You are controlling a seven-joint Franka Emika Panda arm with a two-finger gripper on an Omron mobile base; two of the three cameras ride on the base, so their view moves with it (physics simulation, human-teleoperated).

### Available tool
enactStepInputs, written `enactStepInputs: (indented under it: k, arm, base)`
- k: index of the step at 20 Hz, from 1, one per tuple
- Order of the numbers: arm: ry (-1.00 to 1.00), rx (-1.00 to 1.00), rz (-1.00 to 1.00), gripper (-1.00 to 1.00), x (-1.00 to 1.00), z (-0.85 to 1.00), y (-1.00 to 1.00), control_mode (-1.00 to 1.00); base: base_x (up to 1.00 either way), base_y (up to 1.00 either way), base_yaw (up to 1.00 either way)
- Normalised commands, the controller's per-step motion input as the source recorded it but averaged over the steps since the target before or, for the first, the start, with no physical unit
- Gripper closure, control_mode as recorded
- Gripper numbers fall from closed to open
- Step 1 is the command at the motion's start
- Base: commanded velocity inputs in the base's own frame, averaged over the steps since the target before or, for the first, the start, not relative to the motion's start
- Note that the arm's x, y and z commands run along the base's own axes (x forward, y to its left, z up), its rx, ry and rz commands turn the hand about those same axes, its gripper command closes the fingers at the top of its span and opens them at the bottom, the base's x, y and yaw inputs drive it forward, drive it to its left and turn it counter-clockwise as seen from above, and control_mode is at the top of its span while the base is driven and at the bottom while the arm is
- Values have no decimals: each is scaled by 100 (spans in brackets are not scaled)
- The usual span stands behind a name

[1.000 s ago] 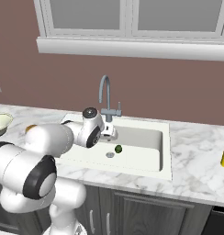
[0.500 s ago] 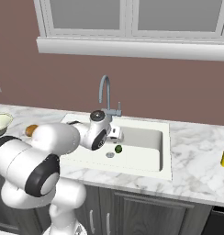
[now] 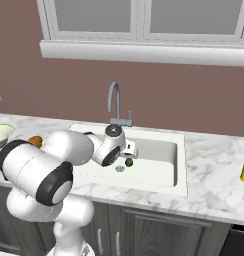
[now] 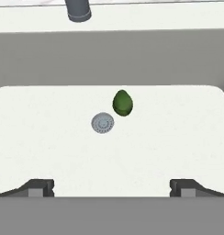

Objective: Remove the potato and avocado from the sink. Then move the bowl and cup from the counter to the sink for washing.

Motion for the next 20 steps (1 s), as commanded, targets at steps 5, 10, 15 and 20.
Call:
enactStepInputs:
  k: [5,10,15,20]
  arm:
    - [-2,5,2,-100,9,-14,-7,-100]
    - [-2,1,1,-100,12,-16,-10,-100]
    - [0,0,0,-100,21,-13,-5,-100]
    - [0,1,0,-100,18,-12,0,-100]
  base:
    - [0,0,0]
    - [0,0,0]
    - [0,0,0]
    - [0,0,0]
